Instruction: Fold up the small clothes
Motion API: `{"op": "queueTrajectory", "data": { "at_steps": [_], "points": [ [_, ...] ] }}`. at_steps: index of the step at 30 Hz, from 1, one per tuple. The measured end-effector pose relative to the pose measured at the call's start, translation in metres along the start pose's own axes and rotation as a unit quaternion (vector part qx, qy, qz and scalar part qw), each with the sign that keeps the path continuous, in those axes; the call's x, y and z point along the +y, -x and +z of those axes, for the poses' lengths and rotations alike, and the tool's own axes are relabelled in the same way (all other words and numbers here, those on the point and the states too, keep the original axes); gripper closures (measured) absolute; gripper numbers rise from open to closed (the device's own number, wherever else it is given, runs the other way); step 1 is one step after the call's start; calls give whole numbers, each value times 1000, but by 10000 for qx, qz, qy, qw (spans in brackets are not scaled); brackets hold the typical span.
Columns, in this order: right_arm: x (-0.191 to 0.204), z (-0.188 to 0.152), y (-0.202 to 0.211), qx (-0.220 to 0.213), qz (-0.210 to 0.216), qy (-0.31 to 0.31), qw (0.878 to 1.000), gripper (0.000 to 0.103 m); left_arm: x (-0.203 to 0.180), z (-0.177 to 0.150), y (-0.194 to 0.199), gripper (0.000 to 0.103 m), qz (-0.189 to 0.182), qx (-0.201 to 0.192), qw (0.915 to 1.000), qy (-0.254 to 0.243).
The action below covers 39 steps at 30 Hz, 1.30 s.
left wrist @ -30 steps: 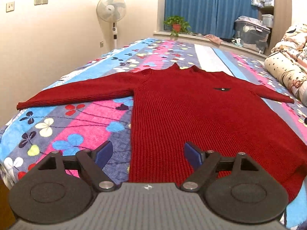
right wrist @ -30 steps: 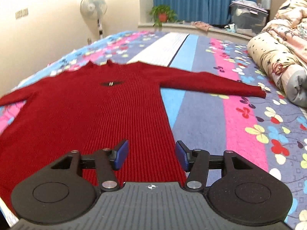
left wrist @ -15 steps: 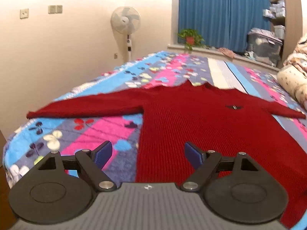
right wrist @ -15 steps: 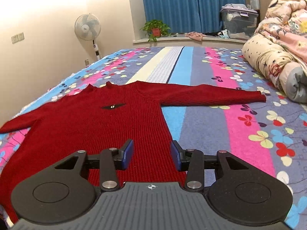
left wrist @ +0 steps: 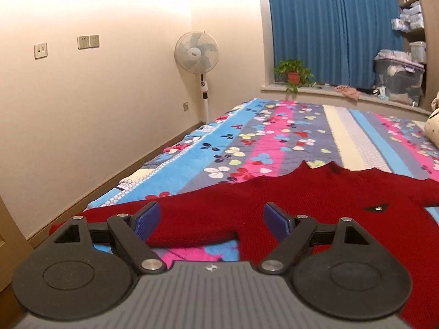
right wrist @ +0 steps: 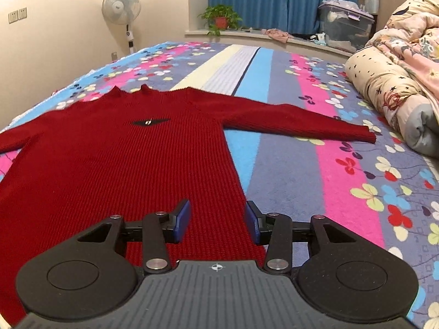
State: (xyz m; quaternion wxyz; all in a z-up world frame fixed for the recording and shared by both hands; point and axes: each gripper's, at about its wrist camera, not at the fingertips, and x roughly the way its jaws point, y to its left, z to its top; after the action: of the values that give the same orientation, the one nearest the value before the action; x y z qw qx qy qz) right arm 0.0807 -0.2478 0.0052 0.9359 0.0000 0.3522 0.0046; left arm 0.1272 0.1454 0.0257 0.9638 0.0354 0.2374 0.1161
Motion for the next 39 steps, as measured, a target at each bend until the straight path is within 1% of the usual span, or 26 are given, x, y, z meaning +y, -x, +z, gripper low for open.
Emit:
{"op": "queueTrajectory", "data": {
  "at_steps": [3, 5, 6, 7, 8, 9, 10, 12, 13, 14, 16, 19, 20, 21, 22, 24, 29, 32, 34, 35, 36, 38, 39],
  "points": [
    [3, 0, -4, 69, -4, 61, 10000, 57, 1, -10, -28, 18, 101, 174, 9998, -94],
    [4, 0, -7, 107, -19, 113, 9999, 57, 3, -22, -45, 25, 52, 467, 9988, -109],
    [5, 0, -9, 132, -23, 131, 9998, 57, 4, -24, -53, 35, 82, 657, 9977, -119],
    [5, 0, -11, 161, -34, 142, 9998, 57, 6, -24, -59, 38, 94, 746, 9971, -59],
    [6, 0, -13, 192, -51, 148, 9997, 57, 12, -24, -63, 38, 48, 689, 9976, 80],
    [7, 1, -16, 246, -54, 163, 9996, 57, 17, -23, -67, 42, 71, 648, 9978, 147],
    [8, 1, -19, 298, -27, 178, 9994, 57, 21, -23, -73, 50, 161, 638, 9977, 179],
    [10, 2, -23, 365, 66, 201, 9991, 58, 35, -24, -87, 59, 335, 738, 9961, 341],
    [12, 2, -26, 391, 115, 229, 9989, 58, 46, -25, -94, 63, 366, 802, 9946, 549],
    [14, 2, -28, 421, 163, 265, 9986, 58, 56, -25, -100, 66, 384, 853, 9927, 757],
    [18, 1, -34, 496, 248, 313, 9980, 58, 77, -26, -111, 66, 441, 965, 9879, 1134],
    [25, 1, -42, 588, 365, 403, 9968, 60, 113, -32, -127, 66, 524, 1213, 9744, 1817],
    [28, 2, -44, 588, 398, 431, 9965, 65, 127, -36, -134, 66, 538, 1318, 9676, 2087],
    [30, 3, -45, 592, 443, 446, 9963, 70, 138, -41, -140, 62, 498, 1434, 9607, 2323],
    [31, 4, -46, 604, 494, 449, 9959, 73, 150, -47, -147, 61, 392, 1569, 9515, 2618],
    [35, 3, -50, 721, 574, 484, 9946, 81, 170, -58, -160, 61, 279, 1692, 9350, 3104],
    [46, -5, -65, 1169, 646, 729, 9884, 82, 204, -74, -174, 61, 92, 1512, 9057, 3960],
    [51, -7, -69, 1172, 629, 845, 9875, 81, 210, -79, -183, 61, 130, 1499, 8919, 4264],
    [51, -7, -71, 1182, 646, 841, 9873, 81, 210, -78, -187, 63, 227, 1426, 8905, 4314],
    [51, -7, -71, 1190, 655, 826, 9873, 81, 208, -77, -189, 69, 325, 1413, 8927, 4266],
    [51, -7, -71, 1198, 660, 824, 9872, 81, 205, -74, -190, 83, 513, 1407, 8987, 4121],
    [51, -7, -71, 1201, 662, 864, 9868, 81, 191, -63, -191, 87, 894, 1349, 9197, 3577],
    [52, -7, -72, 1201, 662, 884, 9866, 81, 178, -52, -189, 87, 1128, 1261, 9323, 3198]
  ]
}}
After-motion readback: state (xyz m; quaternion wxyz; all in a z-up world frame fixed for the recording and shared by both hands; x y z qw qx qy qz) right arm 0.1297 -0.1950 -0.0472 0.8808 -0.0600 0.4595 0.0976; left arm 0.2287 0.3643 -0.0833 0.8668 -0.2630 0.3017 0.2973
